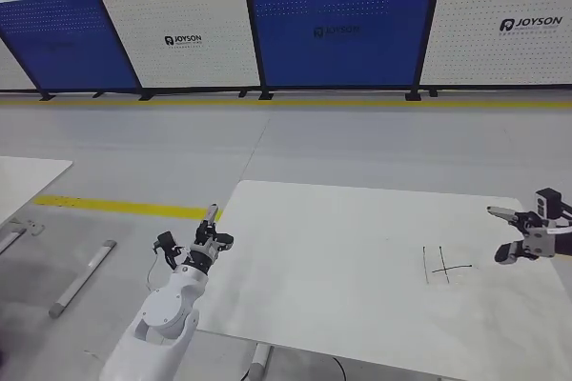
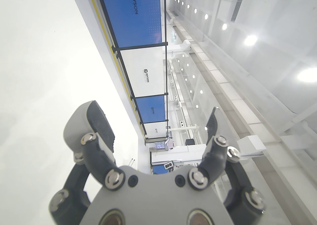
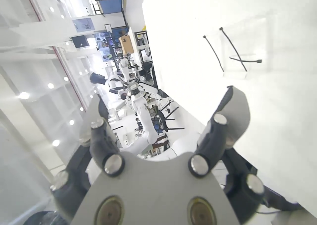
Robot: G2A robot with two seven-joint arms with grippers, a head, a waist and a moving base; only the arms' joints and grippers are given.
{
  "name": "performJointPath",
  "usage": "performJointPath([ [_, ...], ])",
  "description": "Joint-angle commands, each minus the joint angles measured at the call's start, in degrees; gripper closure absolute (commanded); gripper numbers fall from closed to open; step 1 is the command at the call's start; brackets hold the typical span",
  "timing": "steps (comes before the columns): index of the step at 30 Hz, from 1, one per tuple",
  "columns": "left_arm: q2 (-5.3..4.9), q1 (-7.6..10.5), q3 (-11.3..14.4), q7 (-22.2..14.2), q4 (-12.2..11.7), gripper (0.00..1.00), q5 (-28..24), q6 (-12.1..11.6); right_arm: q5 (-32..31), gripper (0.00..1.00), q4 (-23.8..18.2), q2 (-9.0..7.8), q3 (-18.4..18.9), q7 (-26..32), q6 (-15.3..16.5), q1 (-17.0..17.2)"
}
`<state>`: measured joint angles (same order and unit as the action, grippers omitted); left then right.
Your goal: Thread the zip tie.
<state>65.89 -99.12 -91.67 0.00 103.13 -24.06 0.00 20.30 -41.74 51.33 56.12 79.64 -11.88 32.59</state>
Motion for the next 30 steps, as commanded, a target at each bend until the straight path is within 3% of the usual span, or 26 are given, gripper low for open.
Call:
performJointPath([
  [1,0.0,0.0,0.0,0.0,0.0,0.0,0.0,0.0,-0.88,0.0,1.36,0.69,-3.72,0.0,0.27,-1.3],
  [15,0.0,0.0,0.0,0.0,0.0,0.0,0.0,0.0,-0.97,0.0,1.63,0.8,-4.24,0.0,0.31,-1.54],
  [18,0.0,0.0,0.0,0.0,0.0,0.0,0.0,0.0,-0.83,0.0,-2.26,0.23,-3.88,0.0,8.9,0.85],
  [21,0.0,0.0,0.0,0.0,0.0,0.0,0.0,0.0,1.05,0.0,-4.06,-1.65,-1.72,0.0,13.79,3.87],
  [30,0.0,0.0,0.0,0.0,0.0,0.0,0.0,0.0,2.15,0.0,-13.56,-9.37,0.73,0.0,29.77,12.95],
])
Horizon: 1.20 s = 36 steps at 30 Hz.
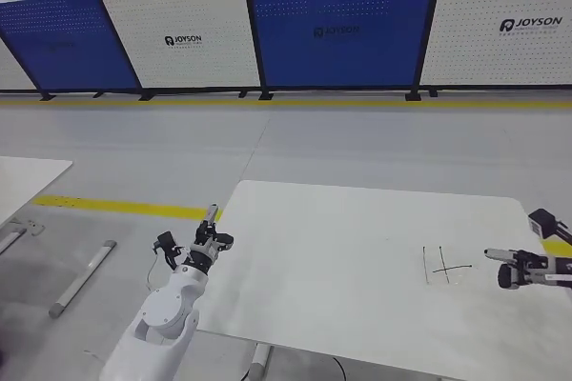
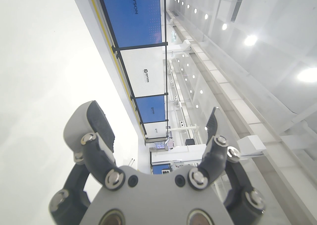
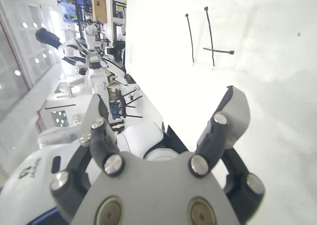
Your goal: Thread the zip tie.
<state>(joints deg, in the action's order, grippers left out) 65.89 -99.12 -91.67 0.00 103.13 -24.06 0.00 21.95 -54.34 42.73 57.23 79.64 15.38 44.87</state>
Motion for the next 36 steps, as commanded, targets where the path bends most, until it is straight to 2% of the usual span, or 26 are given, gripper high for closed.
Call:
performJointPath([
  [1,0.0,0.0,0.0,0.0,0.0,0.0,0.0,0.0,1.26,0.0,-2.81,-1.36,-1.18,0.0,4.1,1.19],
  [4,0.0,0.0,0.0,0.0,0.0,0.0,0.0,0.0,4.16,0.0,-6.53,-3.23,-4.77,0.0,4.1,1.34],
  [7,0.0,0.0,0.0,0.0,0.0,0.0,0.0,0.0,7.32,0.0,-6.46,-4.0,-8.28,0.0,4.1,0.04],
  [18,0.0,0.0,0.0,0.0,0.0,0.0,0.0,0.0,7.32,0.0,-6.46,-4.0,-8.28,0.0,4.1,0.04],
  [22,0.0,0.0,0.0,0.0,0.0,0.0,0.0,0.0,12.95,0.0,-3.37,-3.59,-7.93,-0.04,1.75,0.25],
  [29,0.0,0.0,0.0,0.0,0.0,0.0,0.0,0.0,10.35,0.0,1.22,-1.17,-10.55,-1.57,-2.73,-3.23],
  [33,0.0,0.0,0.0,0.0,0.0,0.0,0.0,0.0,7.97,0.0,4.82,1.04,-13.24,-3.3,-4.86,-5.83],
  [36,0.0,0.0,0.0,0.0,0.0,0.0,0.0,0.0,5.69,0.0,7.91,2.92,-15.44,-4.82,-5.12,-7.8],
])
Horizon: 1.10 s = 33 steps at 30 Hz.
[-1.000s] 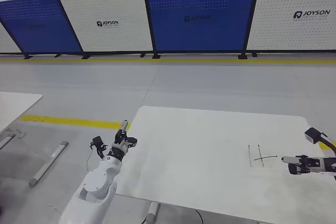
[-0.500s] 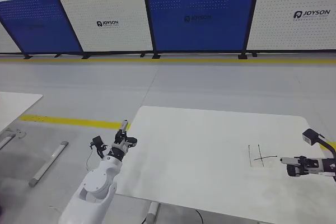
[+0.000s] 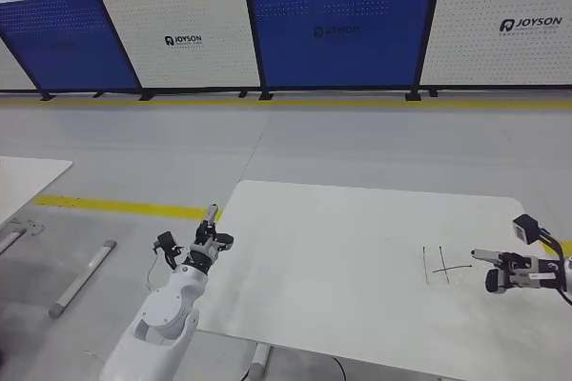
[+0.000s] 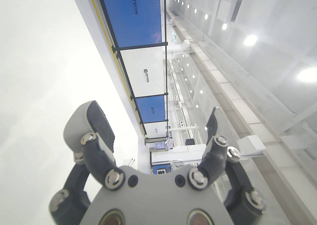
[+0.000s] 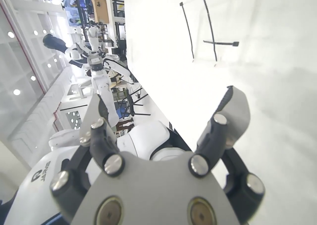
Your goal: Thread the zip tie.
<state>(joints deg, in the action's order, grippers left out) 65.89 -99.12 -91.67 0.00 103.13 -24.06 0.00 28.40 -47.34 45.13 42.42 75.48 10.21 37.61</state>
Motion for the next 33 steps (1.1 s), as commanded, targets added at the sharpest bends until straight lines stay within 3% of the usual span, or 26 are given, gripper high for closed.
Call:
performJointPath([
  [1,0.0,0.0,0.0,0.0,0.0,0.0,0.0,0.0,-1.37,0.0,2.15,1.28,-1.39,-1.28,0.18,-1.17],
  [8,0.0,0.0,0.0,0.0,0.0,0.0,0.0,0.0,-5.73,0.0,8.07,5.13,-4.96,-5.06,1.78,-4.21],
  [25,0.0,0.0,0.0,0.0,0.0,0.0,0.0,0.0,-6.23,0.0,7.86,5.17,-5.14,-5.38,1.71,-4.06],
  [29,0.0,0.0,0.0,0.0,0.0,0.0,0.0,0.0,-10.65,0.0,6.21,5.64,-5.84,-10.58,-2.06,-4.12],
  [33,0.0,0.0,0.0,0.0,0.0,0.0,0.0,0.0,-12.21,0.0,5.8,6.18,-5.97,-10.76,-2.17,-4.3],
])
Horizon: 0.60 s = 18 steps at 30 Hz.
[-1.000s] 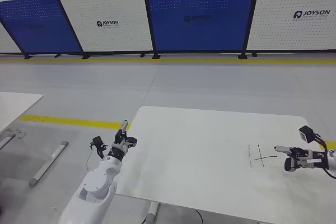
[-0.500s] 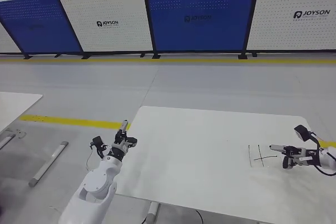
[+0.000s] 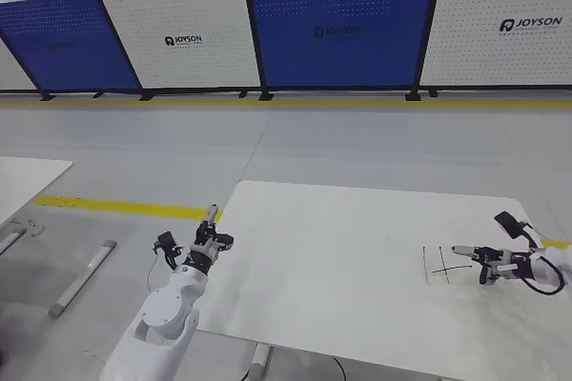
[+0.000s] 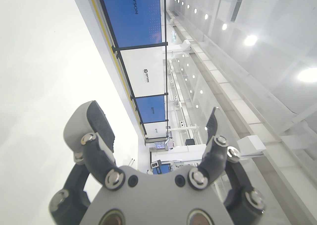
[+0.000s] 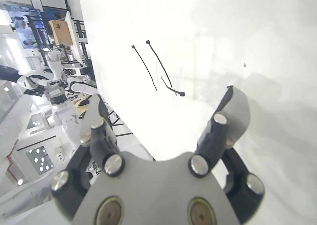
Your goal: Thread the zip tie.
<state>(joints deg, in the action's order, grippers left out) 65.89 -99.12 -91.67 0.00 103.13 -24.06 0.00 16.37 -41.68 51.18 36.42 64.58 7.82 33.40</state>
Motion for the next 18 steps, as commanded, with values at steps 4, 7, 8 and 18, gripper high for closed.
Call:
performJointPath([
  [4,0.0,0.0,0.0,0.0,0.0,0.0,0.0,0.0,-1.42,0.0,0.6,0.65,-0.27,0.76,1.79,-0.31],
  [7,0.0,0.0,0.0,0.0,0.0,0.0,0.0,0.0,-1.42,0.0,0.6,0.65,-0.27,0.76,1.79,-0.31],
  [8,0.0,0.0,0.0,0.0,0.0,0.0,0.0,0.0,-1.42,0.0,0.6,0.65,-0.27,0.76,1.79,-0.31],
  [18,0.0,0.0,0.0,0.0,0.0,0.0,0.0,0.0,1.06,0.0,1.69,0.1,2.28,-0.23,4.22,1.11],
])
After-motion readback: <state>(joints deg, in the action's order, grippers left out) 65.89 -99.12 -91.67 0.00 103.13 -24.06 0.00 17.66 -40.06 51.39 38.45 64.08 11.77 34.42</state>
